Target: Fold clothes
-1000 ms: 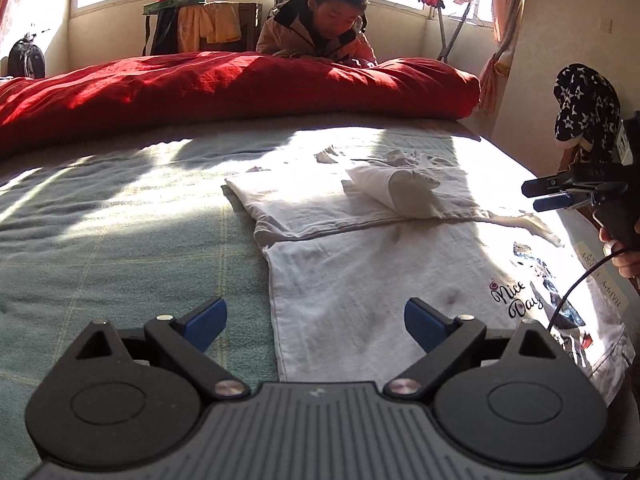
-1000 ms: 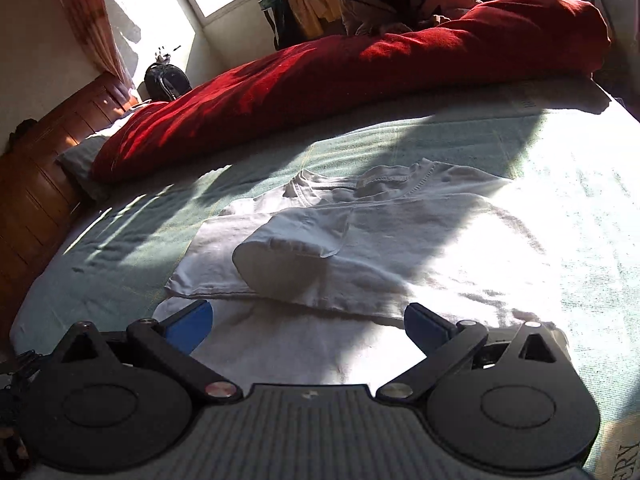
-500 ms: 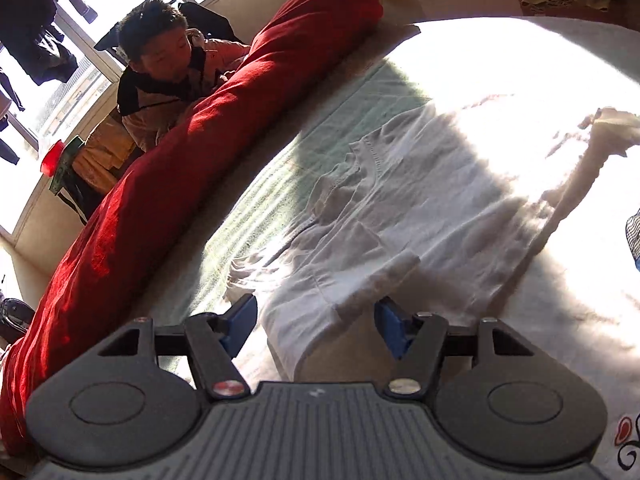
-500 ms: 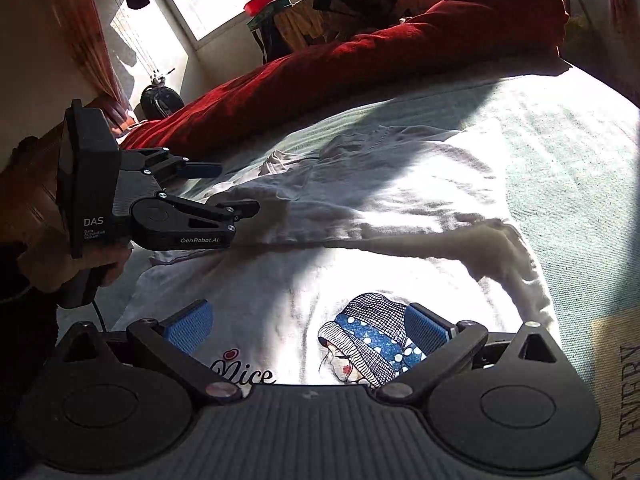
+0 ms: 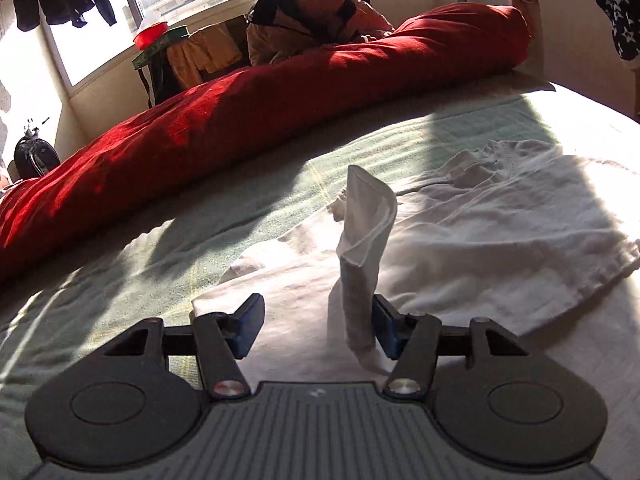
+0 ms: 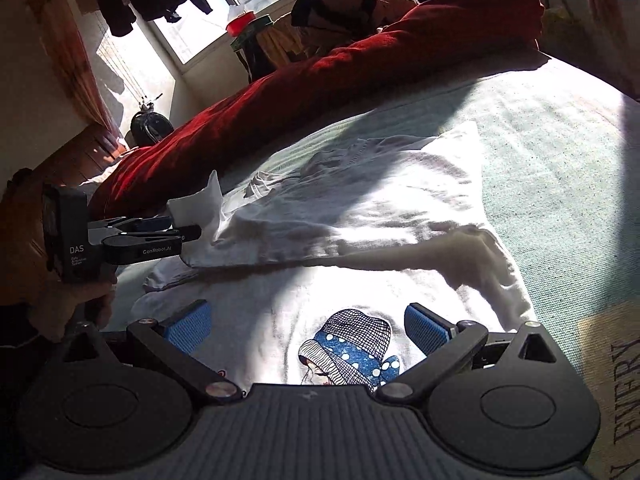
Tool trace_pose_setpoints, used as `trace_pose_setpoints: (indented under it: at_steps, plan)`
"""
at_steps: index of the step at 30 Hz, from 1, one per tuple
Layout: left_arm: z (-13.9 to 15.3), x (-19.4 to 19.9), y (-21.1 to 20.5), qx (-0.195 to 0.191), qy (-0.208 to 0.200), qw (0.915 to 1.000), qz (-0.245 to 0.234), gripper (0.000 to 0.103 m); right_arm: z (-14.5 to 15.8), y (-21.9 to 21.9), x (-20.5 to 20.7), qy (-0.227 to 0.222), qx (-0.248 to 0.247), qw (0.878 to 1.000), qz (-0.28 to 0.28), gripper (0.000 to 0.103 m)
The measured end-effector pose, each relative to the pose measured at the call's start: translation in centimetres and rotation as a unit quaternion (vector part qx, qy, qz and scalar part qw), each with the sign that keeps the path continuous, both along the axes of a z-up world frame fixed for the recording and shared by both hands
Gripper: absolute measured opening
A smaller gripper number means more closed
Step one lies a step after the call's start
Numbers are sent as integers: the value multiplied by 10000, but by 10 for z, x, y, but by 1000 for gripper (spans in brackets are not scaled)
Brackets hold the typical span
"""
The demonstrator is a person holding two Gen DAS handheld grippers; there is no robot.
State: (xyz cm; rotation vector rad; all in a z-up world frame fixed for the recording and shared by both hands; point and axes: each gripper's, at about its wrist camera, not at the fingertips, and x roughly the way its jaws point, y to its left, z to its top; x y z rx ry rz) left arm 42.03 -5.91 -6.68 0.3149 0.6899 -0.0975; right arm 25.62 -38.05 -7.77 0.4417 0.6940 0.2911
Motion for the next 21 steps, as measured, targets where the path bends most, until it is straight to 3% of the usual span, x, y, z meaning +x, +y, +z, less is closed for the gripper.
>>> trace_pose_setpoints:
  at_steps: [8, 14, 18, 21]
  plan:
    - [-4, -3, 42, -961, 169, 9950, 188, 58, -18, 9, 6, 336, -234, 9991, 77, 103]
    - [-4, 10, 62, -1882, 327, 9812, 263, 55, -25, 6, 5, 330, -140, 9993, 57, 103]
    - [-4, 12, 64, -1378, 309, 9882, 592, 52, -25, 8, 4, 299, -251, 9992, 111, 103]
    - [4, 8, 71, -1442, 253, 9869, 678, 51, -27, 11, 2, 252, -380, 9988, 176, 103]
